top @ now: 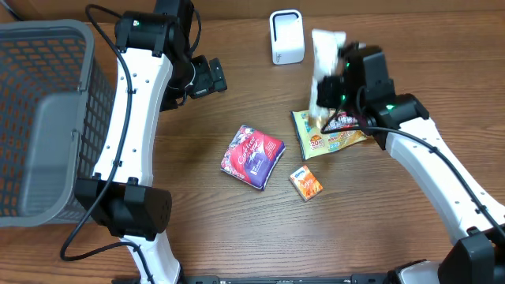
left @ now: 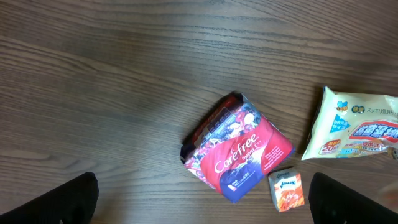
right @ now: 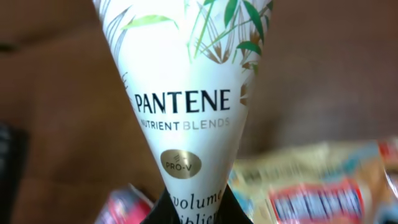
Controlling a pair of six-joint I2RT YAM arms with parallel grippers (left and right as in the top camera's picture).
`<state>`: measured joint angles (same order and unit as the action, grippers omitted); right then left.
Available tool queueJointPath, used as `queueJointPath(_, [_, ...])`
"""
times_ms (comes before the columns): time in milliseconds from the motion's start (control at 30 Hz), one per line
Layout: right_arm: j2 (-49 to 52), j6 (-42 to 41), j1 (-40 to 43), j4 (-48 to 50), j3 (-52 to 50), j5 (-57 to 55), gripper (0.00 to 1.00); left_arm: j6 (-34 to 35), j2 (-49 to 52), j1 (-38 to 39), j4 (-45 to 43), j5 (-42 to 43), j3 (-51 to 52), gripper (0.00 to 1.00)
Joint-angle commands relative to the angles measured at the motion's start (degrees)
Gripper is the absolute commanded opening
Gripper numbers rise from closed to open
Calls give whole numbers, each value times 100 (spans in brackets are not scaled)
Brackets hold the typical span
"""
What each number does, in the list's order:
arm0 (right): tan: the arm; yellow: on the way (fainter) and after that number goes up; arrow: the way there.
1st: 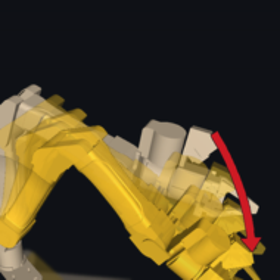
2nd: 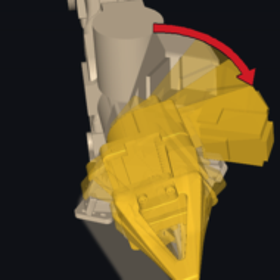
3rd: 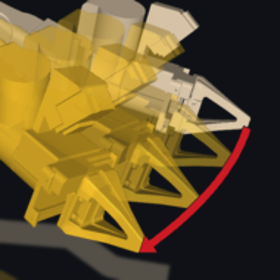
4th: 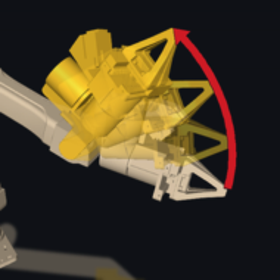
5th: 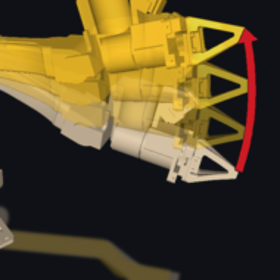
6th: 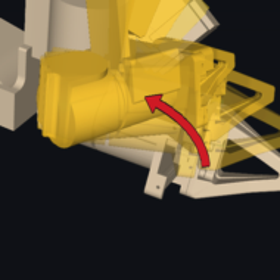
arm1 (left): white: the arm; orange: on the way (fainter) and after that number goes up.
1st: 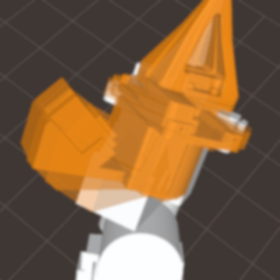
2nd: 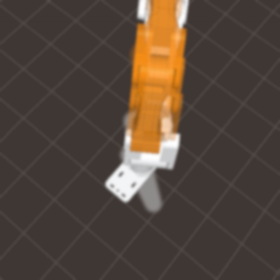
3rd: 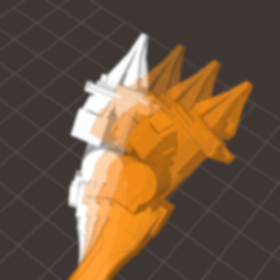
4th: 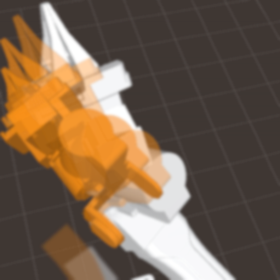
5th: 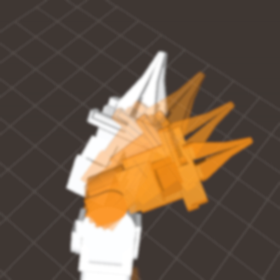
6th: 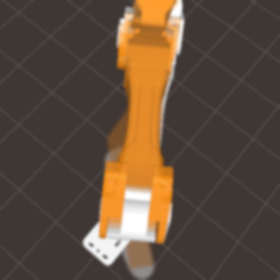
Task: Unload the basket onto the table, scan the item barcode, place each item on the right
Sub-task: 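Hold the tube in front of the white scanner with the right gripper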
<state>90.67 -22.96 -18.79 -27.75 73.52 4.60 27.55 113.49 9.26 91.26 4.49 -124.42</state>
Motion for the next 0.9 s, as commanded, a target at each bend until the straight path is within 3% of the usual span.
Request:
queueJointPath(0, [44,37,9,564,195,79,5,98,46,-24,-7,44,-11,100])
queueJointPath(500, [1526,-435,9,3941,201,487,4,96,46,-24,-7,44,-11,100])
queueJointPath(667, [1961,-1423,-24,5056,214,225,4,96,46,-24,-7,42,-11,100])
queueJointPath(867, [2592,-1956,-90,5062,632,-109,4,96,46,-24,-7,44,-11,100])
